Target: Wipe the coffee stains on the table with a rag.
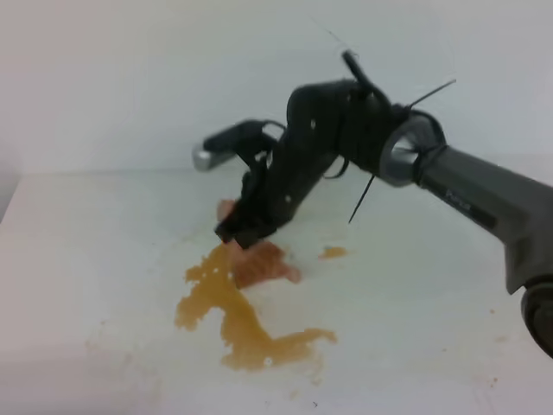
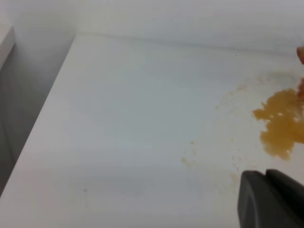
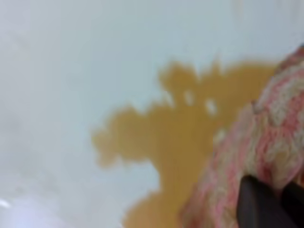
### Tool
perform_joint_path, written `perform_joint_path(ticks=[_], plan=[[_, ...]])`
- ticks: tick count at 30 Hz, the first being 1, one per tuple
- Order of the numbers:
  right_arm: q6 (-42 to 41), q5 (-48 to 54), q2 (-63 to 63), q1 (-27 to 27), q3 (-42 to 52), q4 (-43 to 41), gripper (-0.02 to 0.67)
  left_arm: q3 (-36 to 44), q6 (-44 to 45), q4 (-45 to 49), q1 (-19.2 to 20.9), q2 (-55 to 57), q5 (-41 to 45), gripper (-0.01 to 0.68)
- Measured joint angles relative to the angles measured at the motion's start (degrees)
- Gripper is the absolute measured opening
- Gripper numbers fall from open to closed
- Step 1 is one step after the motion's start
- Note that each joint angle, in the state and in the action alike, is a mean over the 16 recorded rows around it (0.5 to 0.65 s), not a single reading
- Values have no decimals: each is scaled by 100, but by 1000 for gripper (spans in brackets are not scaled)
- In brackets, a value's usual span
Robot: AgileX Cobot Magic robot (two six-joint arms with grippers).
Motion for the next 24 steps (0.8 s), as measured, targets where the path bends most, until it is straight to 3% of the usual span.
perform_joint_path(ticks=[12,24], plan=[[-139,-8,188,333,-390,637,33,0,0,0,0,0,0,-2],[-86,-203,649,788,-391,443,33,14,0,0,0,-11,-5,-2]])
